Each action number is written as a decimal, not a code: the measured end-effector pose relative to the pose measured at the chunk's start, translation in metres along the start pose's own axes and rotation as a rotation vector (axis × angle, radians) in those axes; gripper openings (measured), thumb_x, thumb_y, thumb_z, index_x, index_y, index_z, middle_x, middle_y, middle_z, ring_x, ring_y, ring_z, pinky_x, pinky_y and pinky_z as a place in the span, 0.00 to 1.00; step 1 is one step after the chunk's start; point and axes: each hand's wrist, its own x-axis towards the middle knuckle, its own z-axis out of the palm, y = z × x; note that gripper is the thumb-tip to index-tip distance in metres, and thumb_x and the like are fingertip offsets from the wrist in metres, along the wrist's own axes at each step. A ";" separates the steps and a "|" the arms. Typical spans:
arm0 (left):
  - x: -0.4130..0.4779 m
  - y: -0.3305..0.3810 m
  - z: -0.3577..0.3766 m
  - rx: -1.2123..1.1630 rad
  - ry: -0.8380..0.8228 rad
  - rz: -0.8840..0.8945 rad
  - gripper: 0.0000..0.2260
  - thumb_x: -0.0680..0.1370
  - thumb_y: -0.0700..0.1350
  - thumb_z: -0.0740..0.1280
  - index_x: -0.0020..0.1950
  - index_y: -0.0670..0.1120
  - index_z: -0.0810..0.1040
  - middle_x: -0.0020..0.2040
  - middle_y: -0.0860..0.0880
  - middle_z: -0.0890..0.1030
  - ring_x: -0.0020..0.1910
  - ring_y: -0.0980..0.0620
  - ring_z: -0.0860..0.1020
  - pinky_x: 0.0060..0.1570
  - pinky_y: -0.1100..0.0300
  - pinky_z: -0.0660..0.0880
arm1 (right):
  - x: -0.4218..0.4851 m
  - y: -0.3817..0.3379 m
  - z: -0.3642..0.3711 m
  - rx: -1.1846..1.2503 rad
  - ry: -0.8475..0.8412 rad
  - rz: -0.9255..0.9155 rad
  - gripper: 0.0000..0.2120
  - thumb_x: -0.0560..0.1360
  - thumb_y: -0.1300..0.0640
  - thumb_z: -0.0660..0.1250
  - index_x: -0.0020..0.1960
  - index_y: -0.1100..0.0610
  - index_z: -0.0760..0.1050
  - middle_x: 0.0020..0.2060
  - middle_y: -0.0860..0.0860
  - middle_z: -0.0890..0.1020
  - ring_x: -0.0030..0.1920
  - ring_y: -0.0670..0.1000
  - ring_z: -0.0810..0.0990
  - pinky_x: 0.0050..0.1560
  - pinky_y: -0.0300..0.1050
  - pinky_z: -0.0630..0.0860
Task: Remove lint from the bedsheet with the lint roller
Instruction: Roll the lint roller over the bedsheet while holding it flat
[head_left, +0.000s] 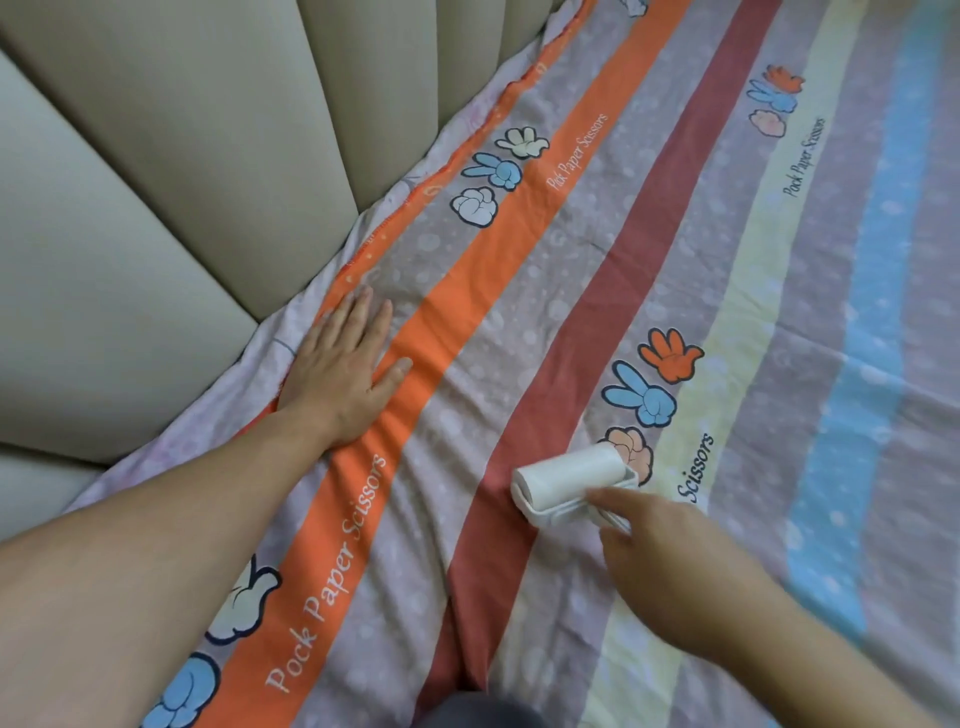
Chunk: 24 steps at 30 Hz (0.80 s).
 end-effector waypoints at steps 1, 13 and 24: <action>-0.002 -0.001 -0.001 0.008 0.004 0.007 0.40 0.76 0.69 0.38 0.84 0.49 0.47 0.84 0.48 0.44 0.82 0.51 0.42 0.79 0.55 0.38 | -0.001 0.002 -0.010 0.021 -0.016 0.006 0.20 0.80 0.52 0.55 0.71 0.40 0.66 0.61 0.49 0.78 0.50 0.50 0.78 0.48 0.42 0.74; -0.005 -0.014 0.017 -0.131 0.103 -0.001 0.38 0.80 0.65 0.47 0.81 0.39 0.58 0.82 0.42 0.58 0.81 0.45 0.57 0.79 0.49 0.52 | 0.193 -0.110 -0.068 0.368 0.394 -0.075 0.20 0.78 0.59 0.54 0.70 0.51 0.68 0.54 0.56 0.78 0.45 0.60 0.80 0.44 0.55 0.81; 0.000 -0.017 0.017 -0.218 0.070 -0.002 0.39 0.78 0.62 0.45 0.81 0.37 0.58 0.82 0.41 0.57 0.81 0.46 0.55 0.80 0.51 0.49 | 0.127 -0.077 0.002 0.164 0.264 -0.067 0.20 0.77 0.59 0.57 0.68 0.50 0.68 0.52 0.58 0.80 0.50 0.61 0.79 0.43 0.48 0.71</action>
